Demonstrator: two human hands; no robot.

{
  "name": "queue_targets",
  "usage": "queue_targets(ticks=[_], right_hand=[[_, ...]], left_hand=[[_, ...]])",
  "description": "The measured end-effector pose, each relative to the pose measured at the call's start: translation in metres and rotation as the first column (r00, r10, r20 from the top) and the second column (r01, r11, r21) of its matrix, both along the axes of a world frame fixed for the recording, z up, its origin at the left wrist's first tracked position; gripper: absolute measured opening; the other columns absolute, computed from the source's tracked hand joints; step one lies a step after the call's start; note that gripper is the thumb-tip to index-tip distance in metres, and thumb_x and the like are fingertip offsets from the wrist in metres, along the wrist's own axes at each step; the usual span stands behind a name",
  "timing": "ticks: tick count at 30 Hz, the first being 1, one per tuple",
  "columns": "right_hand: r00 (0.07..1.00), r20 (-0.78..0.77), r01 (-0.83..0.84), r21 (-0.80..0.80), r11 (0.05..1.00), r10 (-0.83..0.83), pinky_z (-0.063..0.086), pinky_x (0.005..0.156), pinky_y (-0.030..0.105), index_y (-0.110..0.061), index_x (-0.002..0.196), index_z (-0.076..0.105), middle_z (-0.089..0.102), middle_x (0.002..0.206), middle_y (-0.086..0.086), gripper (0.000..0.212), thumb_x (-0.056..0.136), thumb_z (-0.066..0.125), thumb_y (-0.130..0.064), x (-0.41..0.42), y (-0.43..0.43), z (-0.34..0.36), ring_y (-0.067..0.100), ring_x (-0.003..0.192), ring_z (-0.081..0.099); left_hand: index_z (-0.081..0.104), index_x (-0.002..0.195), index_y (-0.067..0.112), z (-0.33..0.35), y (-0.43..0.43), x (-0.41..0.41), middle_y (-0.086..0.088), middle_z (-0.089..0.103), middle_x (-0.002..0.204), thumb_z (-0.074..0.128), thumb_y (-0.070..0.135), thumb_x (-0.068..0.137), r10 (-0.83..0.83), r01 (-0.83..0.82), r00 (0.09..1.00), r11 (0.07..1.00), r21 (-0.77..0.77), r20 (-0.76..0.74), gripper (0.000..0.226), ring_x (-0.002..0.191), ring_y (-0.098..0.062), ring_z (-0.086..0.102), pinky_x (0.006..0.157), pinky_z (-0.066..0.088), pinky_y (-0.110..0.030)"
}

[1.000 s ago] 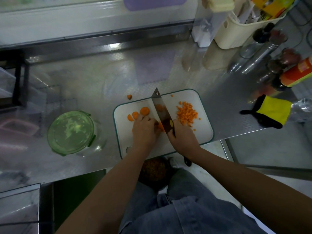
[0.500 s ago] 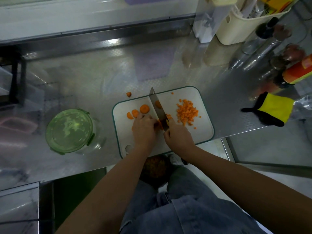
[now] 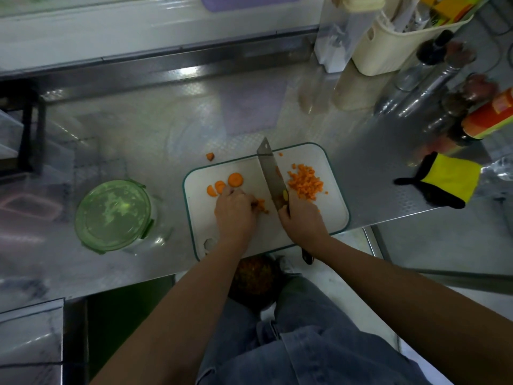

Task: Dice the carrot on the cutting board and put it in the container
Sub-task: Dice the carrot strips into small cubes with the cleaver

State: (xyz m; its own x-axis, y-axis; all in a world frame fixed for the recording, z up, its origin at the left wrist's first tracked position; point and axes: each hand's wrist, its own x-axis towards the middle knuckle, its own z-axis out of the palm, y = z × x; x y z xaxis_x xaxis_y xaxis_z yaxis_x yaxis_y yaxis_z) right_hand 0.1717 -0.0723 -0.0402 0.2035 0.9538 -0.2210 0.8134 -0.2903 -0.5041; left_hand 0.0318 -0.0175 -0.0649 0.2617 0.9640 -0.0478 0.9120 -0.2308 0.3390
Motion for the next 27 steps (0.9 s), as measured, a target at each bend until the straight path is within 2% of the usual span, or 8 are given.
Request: queue_targets(ticks=[6,10,13,16,23,27], right_hand=[[0.998,-0.038,-0.042,0.048,0.998,0.044,0.031,0.055,0.032,-0.006,0.103,0.048,0.040,0.064,-0.004,0.017,0.092,0.049,-0.018,-0.002,-0.002,0.007,0.019,0.059,0.044],[0.995,-0.067,-0.066,0.055,0.996,0.070,0.031,0.056,0.031,-0.007,0.107,0.049,0.047,0.072,0.002,0.018,0.092,0.048,-0.017,-0.009,-0.004,0.007,0.020,0.063,0.044],[0.994,-0.065,-0.083,0.033,0.996,0.085,0.038,0.056,0.034,-0.009,0.115,0.049,0.057,0.078,0.009,0.025,0.092,0.046,-0.020,-0.012,-0.006,0.003,0.028,0.069,0.054],[0.994,-0.057,-0.093,0.001,0.996,0.093,0.047,0.058,0.039,-0.008,0.122,0.048,0.061,0.080,0.012,0.032,0.093,0.046,-0.021,-0.013,-0.007,0.002,0.028,0.069,0.056],[0.996,-0.048,-0.077,-0.040,0.996,0.075,0.043,0.054,0.038,-0.004,0.114,0.046,0.053,0.071,0.008,0.024,0.093,0.045,-0.018,-0.019,-0.008,0.002,0.026,0.062,0.052],[0.998,-0.033,-0.056,-0.034,0.998,0.055,0.039,0.055,0.035,-0.003,0.115,0.045,0.051,0.072,0.006,0.026,0.094,0.045,-0.017,-0.025,-0.010,-0.003,0.030,0.068,0.057]], left_hand=[[0.074,0.075,0.018,0.000,-0.005,-0.002,-0.003,0.063,0.067,0.070,0.023,0.074,0.014,-0.014,1.000,0.999,0.038,0.004,0.006,0.085,-0.027,0.052,0.066,0.038,-0.036],[0.070,0.067,0.015,0.002,-0.006,-0.001,-0.005,0.059,0.062,0.071,0.015,0.070,0.012,-0.011,1.000,0.997,0.074,-0.006,0.003,0.083,-0.028,0.052,0.064,0.037,-0.037],[0.073,0.065,0.015,0.003,-0.005,-0.001,-0.004,0.058,0.058,0.069,0.013,0.069,0.025,-0.024,0.999,0.998,0.050,-0.034,0.006,0.082,-0.026,0.051,0.063,0.037,-0.036],[0.073,0.063,0.015,0.005,-0.005,0.001,-0.003,0.055,0.055,0.071,0.011,0.068,0.059,-0.058,0.998,0.998,0.030,-0.034,0.007,0.082,-0.025,0.051,0.062,0.034,-0.033],[0.077,0.072,0.019,0.003,-0.003,0.004,-0.002,0.057,0.062,0.070,0.015,0.072,0.095,-0.095,0.995,0.995,-0.005,-0.014,0.008,0.089,-0.023,0.047,0.063,0.029,-0.031],[0.077,0.072,0.020,0.000,-0.002,0.003,-0.001,0.056,0.061,0.069,0.018,0.073,0.100,-0.100,0.995,0.995,-0.009,0.001,0.008,0.088,-0.022,0.046,0.063,0.026,-0.030]])
